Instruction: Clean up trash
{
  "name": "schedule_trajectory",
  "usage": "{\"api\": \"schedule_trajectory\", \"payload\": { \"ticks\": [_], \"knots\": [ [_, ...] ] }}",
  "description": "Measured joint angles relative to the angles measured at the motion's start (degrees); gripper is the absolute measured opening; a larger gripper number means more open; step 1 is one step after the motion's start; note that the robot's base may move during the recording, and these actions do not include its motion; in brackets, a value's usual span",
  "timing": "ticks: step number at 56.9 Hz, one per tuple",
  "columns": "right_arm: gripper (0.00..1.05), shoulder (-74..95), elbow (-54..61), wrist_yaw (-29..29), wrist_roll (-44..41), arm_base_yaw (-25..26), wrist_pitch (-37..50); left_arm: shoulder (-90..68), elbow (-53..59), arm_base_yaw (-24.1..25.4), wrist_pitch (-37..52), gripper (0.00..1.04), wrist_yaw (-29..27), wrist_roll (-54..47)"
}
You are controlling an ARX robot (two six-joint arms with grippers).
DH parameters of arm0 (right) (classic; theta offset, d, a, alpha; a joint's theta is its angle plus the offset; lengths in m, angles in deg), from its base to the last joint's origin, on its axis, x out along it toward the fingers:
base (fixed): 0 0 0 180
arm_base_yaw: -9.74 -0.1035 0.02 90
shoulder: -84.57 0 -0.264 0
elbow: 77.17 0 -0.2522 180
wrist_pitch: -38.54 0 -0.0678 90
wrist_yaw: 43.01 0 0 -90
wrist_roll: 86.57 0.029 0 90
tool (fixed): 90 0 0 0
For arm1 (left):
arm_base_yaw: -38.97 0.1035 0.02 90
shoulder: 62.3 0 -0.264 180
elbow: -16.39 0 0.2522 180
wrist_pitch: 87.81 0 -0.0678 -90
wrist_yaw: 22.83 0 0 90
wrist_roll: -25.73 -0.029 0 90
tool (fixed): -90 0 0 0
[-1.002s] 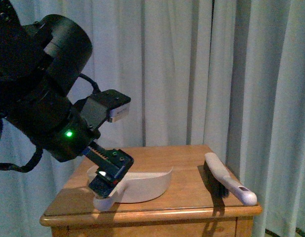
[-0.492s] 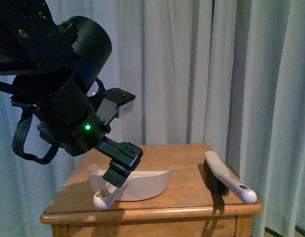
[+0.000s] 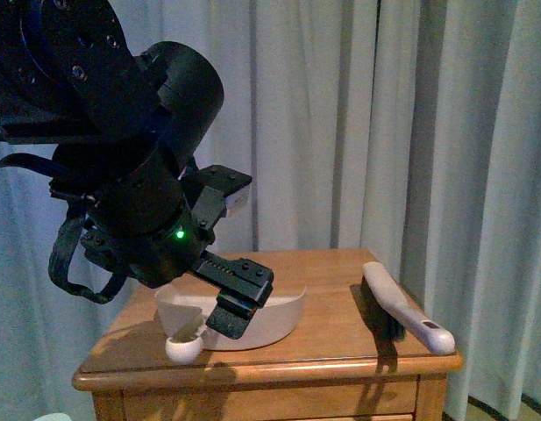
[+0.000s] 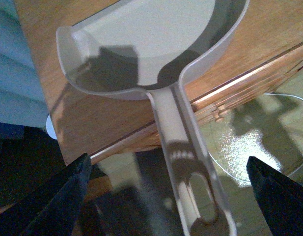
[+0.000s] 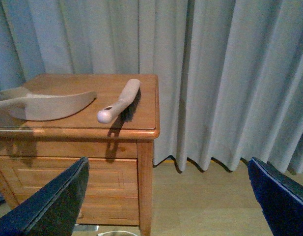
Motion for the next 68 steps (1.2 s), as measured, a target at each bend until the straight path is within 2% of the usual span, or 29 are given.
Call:
{"api": "schedule_trajectory", "payload": {
  "ticks": [56, 59, 68],
  "knots": [
    [0.97, 0.0, 0.0, 0.0, 0.0, 0.0, 0.0, -5.7, 2.8, 1.8, 6.3, 0.97, -1.0, -2.7],
    [0.97, 0.0, 0.0, 0.0, 0.0, 0.0, 0.0, -5.7, 3.1, 1.8, 6.8, 0.91, -1.2, -3.5],
    [0.97, 0.0, 0.0, 0.0, 0.0, 0.0, 0.0, -5.7, 3.5, 1.8, 7.2, 0.65, -1.3, -4.5]
  ]
}}
